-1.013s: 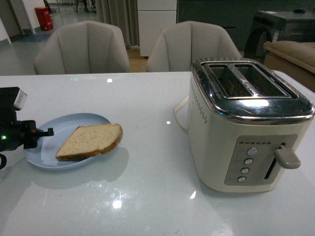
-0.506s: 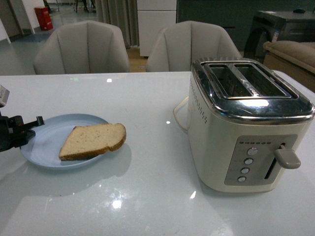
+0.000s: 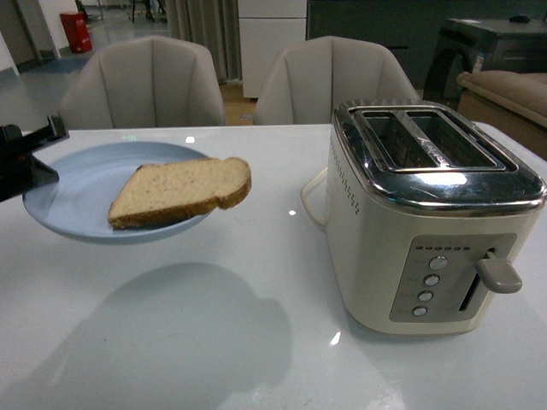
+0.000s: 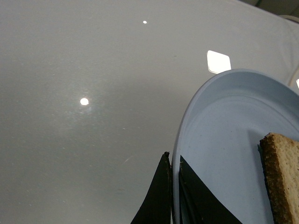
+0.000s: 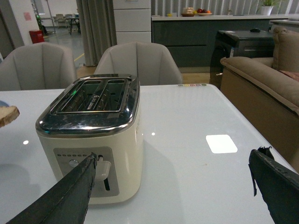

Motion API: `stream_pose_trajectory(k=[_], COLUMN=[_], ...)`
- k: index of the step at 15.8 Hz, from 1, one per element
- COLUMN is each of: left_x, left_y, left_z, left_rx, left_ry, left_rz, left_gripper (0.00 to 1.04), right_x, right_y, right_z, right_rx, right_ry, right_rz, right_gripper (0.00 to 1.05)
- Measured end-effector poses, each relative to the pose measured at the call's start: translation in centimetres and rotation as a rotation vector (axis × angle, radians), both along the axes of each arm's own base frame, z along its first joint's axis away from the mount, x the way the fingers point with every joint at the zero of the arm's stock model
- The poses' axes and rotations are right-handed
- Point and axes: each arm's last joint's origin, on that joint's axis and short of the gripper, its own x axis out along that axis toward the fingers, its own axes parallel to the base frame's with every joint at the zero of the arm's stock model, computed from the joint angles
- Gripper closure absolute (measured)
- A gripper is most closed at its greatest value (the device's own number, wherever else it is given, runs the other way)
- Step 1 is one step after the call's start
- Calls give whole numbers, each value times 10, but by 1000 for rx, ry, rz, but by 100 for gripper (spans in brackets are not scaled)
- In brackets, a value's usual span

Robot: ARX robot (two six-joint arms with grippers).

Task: Left arm holds plate, right arm toasts bread

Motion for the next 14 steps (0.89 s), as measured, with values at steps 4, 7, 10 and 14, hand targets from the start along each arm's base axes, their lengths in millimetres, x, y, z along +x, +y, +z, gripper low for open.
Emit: stream_pose_trajectory(k=[4, 7, 10, 14], left_x=[-20, -39, -57, -86], left_y=[-25, -43, -62, -103], left_z=[40, 71, 93, 110], left_rx=[-19, -44, -90, -141], left_ry=[-7, -27, -38, -62], left_rz=[-29, -56, -76, -114], left_gripper=[102, 102, 102, 102], right_x=[0, 0, 0, 0], right_y=[0, 0, 0, 0], right_z=[0, 0, 0, 0], right_rx=[0, 0, 0, 0], right_ry=[0, 0, 0, 0], right_rz=[0, 0, 0, 0], right_gripper=[6, 6, 6, 6])
